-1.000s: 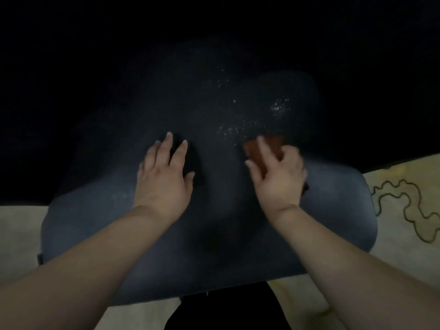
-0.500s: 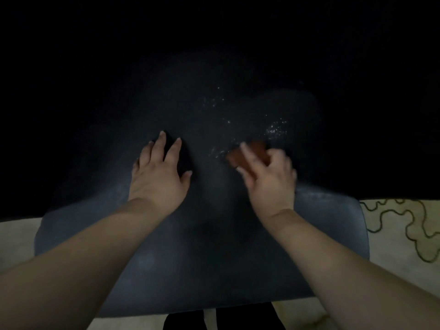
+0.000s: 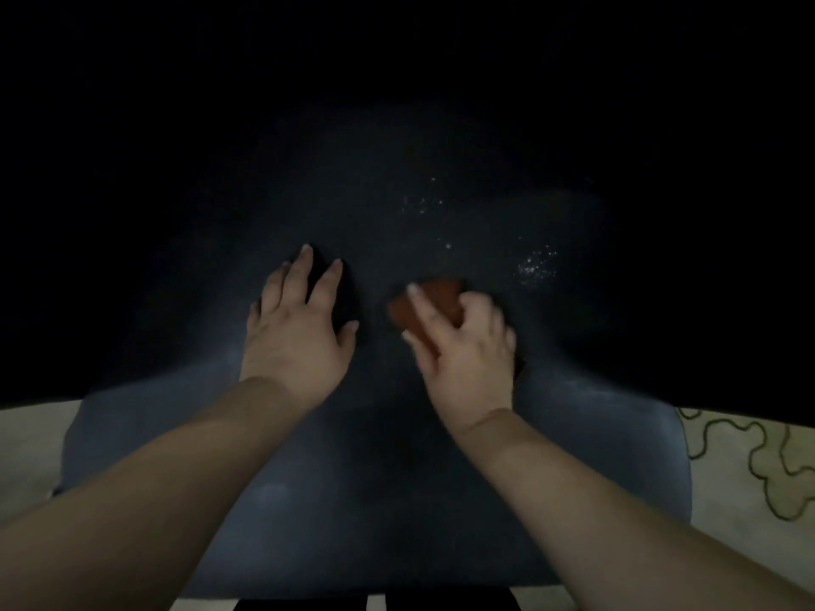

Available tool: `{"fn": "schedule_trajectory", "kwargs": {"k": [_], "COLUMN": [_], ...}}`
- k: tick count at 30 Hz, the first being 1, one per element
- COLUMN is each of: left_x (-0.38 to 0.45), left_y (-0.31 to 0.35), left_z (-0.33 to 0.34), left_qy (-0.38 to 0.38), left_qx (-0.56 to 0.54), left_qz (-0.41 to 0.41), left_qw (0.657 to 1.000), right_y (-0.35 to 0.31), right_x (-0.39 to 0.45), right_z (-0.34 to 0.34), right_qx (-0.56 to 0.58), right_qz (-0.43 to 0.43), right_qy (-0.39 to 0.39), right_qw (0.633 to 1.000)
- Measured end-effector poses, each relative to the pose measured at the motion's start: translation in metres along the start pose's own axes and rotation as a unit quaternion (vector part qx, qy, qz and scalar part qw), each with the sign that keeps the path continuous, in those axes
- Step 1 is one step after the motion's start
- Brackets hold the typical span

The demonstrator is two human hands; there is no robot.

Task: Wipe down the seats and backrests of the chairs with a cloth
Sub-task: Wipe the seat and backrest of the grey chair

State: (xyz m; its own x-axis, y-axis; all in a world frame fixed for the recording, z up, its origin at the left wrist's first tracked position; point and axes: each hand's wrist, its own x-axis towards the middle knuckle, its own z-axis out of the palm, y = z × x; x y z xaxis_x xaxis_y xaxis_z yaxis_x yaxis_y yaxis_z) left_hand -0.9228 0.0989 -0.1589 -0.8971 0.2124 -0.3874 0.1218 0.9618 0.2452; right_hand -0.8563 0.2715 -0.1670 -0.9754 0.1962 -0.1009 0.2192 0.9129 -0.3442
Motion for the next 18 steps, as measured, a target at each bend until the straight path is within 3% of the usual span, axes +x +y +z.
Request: {"fn": "schedule_trajectory", "kwargs": {"k": [2, 6, 7, 11, 15, 16, 18], "left_x": [0.002, 0.009, 0.01, 0.017, 0.025, 0.026, 0.028], "left_y": [-0.002, -0.005, -0.006, -0.009, -0.012, -0.013, -0.015], "left_z": [-0.001, -0.006, -0.007, -0.012, -0.018, -0.019, -0.022], "left_qy": [-0.002, -0.005, -0.009, -0.014, -0.009, -0.011, -0.019], "left_qx": [-0.001, 0.002, 0.005, 0.005, 0.008, 0.005, 0.001], "left_qz": [0.007, 0.024, 0.025, 0.036, 0.039, 0.037, 0.035], "left_qw": [1.0, 1.0, 1.0, 0.999, 0.999, 0.999, 0.999], "right_y": [0.005, 0.013, 0.005, -0.005, 0.011, 0.006, -0.008], "right_x": [0.006, 0.027, 0.025, 0.021, 0.038, 0.035, 0.022], "right_z": [-0.002, -0.004, -0.001, 0.0, -0.004, -0.004, -0.002], "right_qx": [-0.013, 0.027, 0.023, -0.013, 0.049, 0.048, 0.027], "right_qz": [-0.062, 0.118, 0.111, -0.054, 0.122, 0.119, 0.029], "right_qy": [-0.025, 0.03, 0.032, -0.014, 0.035, 0.035, -0.006], "right_qw": [0.998, 0.992, 0.993, 0.998, 0.991, 0.991, 0.999]}}
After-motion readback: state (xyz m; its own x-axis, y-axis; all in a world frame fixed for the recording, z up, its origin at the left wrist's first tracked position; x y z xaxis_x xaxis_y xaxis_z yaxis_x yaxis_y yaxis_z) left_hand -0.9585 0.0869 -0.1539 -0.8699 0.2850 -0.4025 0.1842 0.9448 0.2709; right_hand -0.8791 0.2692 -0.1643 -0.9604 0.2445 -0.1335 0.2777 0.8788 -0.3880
